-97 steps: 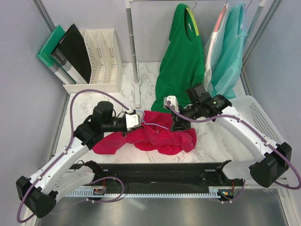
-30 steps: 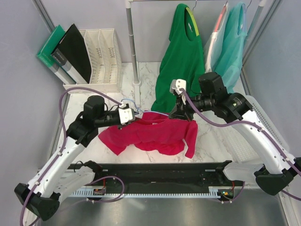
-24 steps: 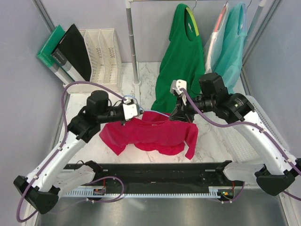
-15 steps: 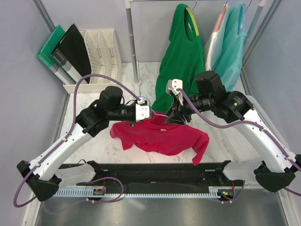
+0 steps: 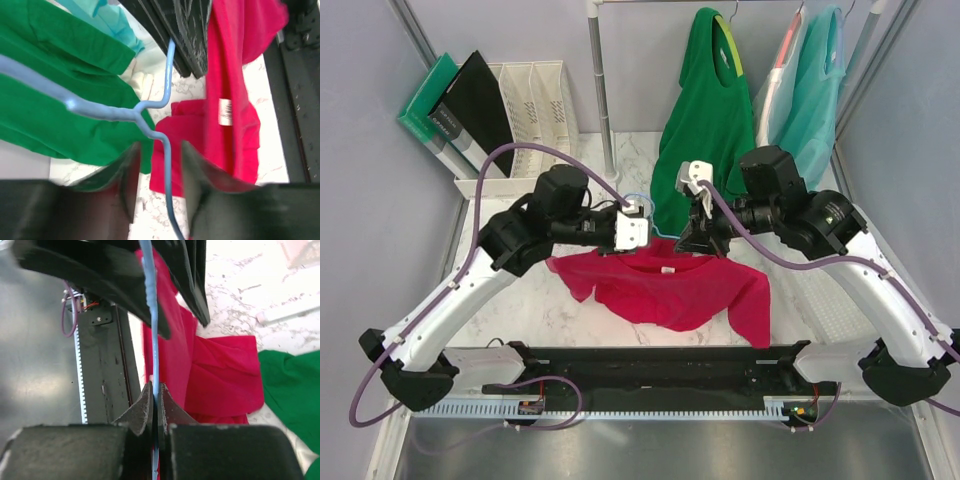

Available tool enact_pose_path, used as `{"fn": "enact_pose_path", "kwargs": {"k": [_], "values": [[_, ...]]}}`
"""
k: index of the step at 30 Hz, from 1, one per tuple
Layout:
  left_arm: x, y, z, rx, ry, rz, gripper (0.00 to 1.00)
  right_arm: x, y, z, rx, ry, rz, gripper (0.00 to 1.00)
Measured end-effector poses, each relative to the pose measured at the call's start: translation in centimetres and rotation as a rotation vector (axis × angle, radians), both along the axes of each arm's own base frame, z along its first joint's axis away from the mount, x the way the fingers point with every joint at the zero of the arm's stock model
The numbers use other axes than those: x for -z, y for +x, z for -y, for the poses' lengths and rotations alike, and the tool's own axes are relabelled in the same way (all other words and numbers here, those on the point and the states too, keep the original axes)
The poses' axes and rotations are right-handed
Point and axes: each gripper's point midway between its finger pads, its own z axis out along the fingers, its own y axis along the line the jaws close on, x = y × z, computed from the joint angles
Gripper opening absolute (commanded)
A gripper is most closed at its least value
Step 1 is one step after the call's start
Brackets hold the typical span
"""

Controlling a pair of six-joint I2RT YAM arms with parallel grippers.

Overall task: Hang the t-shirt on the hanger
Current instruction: Place the hanger at the clothesline.

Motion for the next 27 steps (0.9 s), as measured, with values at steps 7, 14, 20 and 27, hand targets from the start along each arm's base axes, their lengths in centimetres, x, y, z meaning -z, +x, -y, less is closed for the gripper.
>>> {"fn": "enact_pose_path", "kwargs": {"k": [7,14,20,27], "values": [[-2.0,-0.1,-1.4,-0.075,-0.07,0.006,0.77,-3.2,1.5,0.5,0.206,0.101,-0.029,0.0],[-3.5,0.9,-4.8,-0.22,-0.187,0.025,0.81,-9.4,2.7,-0.1,0.349,0.312,-0.087,0.0],[-2.9,1.7,-6.4,-0.311,-0.224,0.011,0.85,-9.7,4.3,-1.8,0.407,0.346,-0.215,0.0],[-2.7,2.1,-7.3,-0.351,-0.249,0.005,0.88,-10.0,4.9,-2.7,0.399,0.375,-0.231,0.0]]}}
